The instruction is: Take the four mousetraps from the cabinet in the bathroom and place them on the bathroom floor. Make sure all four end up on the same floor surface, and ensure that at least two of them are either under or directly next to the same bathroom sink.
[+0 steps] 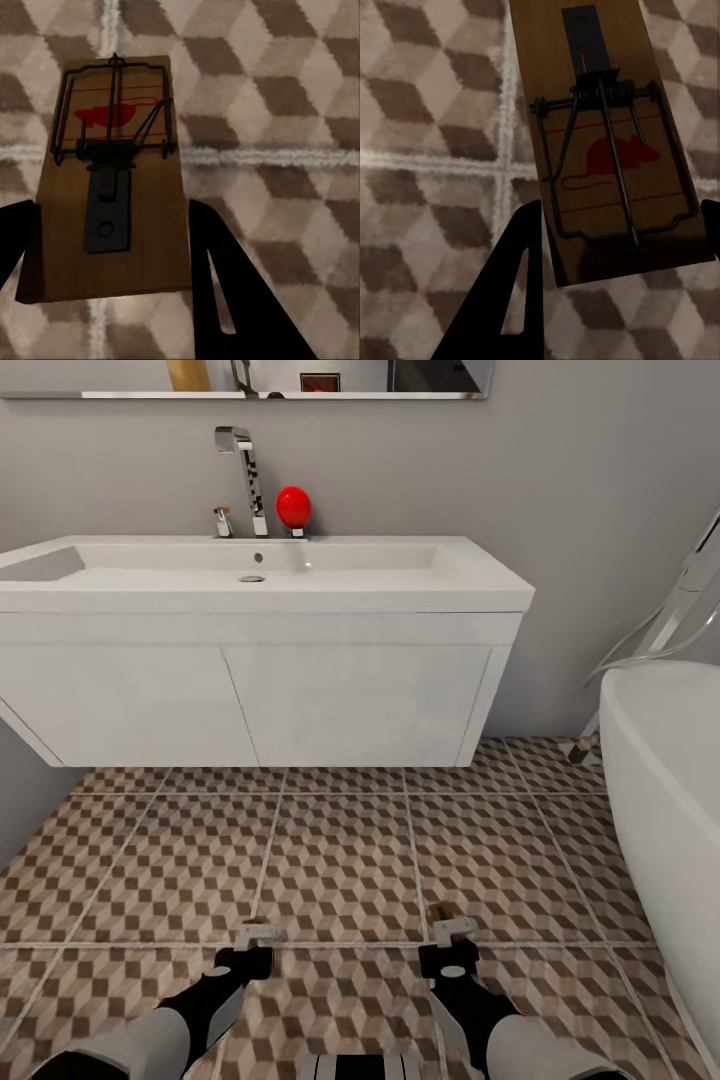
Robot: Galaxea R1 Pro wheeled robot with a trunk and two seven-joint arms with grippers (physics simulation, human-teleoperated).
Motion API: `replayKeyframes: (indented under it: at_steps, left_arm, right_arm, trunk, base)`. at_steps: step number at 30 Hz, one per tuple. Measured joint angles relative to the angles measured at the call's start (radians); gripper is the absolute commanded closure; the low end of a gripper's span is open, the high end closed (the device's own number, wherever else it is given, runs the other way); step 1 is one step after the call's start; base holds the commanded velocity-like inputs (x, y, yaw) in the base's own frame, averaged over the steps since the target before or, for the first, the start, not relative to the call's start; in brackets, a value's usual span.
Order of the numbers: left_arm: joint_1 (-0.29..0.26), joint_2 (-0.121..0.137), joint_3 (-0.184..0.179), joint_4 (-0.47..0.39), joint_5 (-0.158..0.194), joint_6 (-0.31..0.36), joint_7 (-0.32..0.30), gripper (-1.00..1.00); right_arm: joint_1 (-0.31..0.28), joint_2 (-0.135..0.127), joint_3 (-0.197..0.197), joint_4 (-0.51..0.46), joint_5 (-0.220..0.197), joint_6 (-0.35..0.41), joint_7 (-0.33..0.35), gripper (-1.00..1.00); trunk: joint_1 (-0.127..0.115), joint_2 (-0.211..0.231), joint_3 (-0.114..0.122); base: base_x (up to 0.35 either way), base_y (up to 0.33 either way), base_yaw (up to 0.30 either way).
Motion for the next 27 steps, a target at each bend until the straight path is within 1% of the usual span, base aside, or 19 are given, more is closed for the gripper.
replayKeyframes:
  at_steps: [2, 4, 9, 10, 16, 18, 21, 24, 25, 27]
  left_arm:
    - [-0.004, 0.015, 0.000, -0.027, 0.000, 0.047, -0.005, 1.00]
    - [-0.007, 0.022, 0.000, -0.043, -0.002, 0.068, -0.008, 1.00]
    - [-0.005, 0.022, -0.003, -0.053, -0.011, 0.087, -0.019, 1.00]
    - [-0.005, 0.021, -0.004, -0.054, -0.019, 0.089, -0.028, 1.00]
    - [-0.002, 0.019, -0.005, -0.053, -0.085, 0.089, -0.052, 1.00]
    - [-0.001, 0.019, -0.005, -0.052, -0.110, 0.078, -0.056, 1.00]
    - [-0.001, 0.016, -0.005, -0.053, -0.131, 0.058, -0.058, 1.00]
    - [0.000, 0.007, -0.006, -0.058, -0.171, 0.043, -0.058, 1.00]
    - [0.000, 0.003, -0.007, -0.061, -0.190, 0.039, -0.059, 1.00]
    - [0.000, 0.001, -0.007, -0.064, -0.211, 0.035, -0.059, 1.00]
  right_arm:
    - [-0.005, 0.000, -0.002, 0.006, -0.002, 0.001, 0.000, 1.00]
    - [-0.017, 0.001, -0.002, 0.012, -0.002, 0.002, 0.000, 1.00]
    - [-0.040, 0.002, -0.003, 0.017, -0.003, 0.002, 0.003, 1.00]
    - [-0.042, 0.002, -0.003, 0.018, -0.003, 0.001, 0.005, 1.00]
    - [-0.046, 0.002, -0.001, 0.019, -0.003, -0.006, 0.022, 1.00]
    - [-0.046, 0.002, -0.001, 0.019, -0.003, -0.009, 0.028, 1.00]
    - [-0.045, 0.003, -0.001, 0.019, -0.003, -0.011, 0.031, 1.00]
    - [-0.045, 0.003, -0.002, 0.019, -0.004, -0.011, 0.033, 1.00]
    - [-0.045, 0.004, -0.003, 0.020, -0.005, -0.012, 0.033, 1.00]
    - [-0.045, 0.004, -0.004, 0.020, -0.005, -0.012, 0.033, 1.00]
  trunk:
    - [0.000, 0.000, 0.000]
    - [0.000, 0.000, 0.000]
    - [0.000, 0.000, 0.000]
    - [0.000, 0.000, 0.000]
    - [0.000, 0.000, 0.000]
    - [0.000, 0.000, 0.000]
    - [0.000, 0.000, 0.000]
    - [0.000, 0.000, 0.000]
    - [0.000, 0.000, 0.000]
    - [0.000, 0.000, 0.000]
  base:
    - [0.000, 0.000, 0.000]
    - [0.000, 0.000, 0.000]
    - [0.000, 0.000, 0.000]
    - [0.000, 0.000, 0.000]
    - [0.000, 0.000, 0.000]
    - [0.000, 0.000, 0.000]
    - [0.000, 0.000, 0.000]
    - [0.000, 0.000, 0.000]
    - [0.000, 0.000, 0.000]
    - [0.000, 0.000, 0.000]
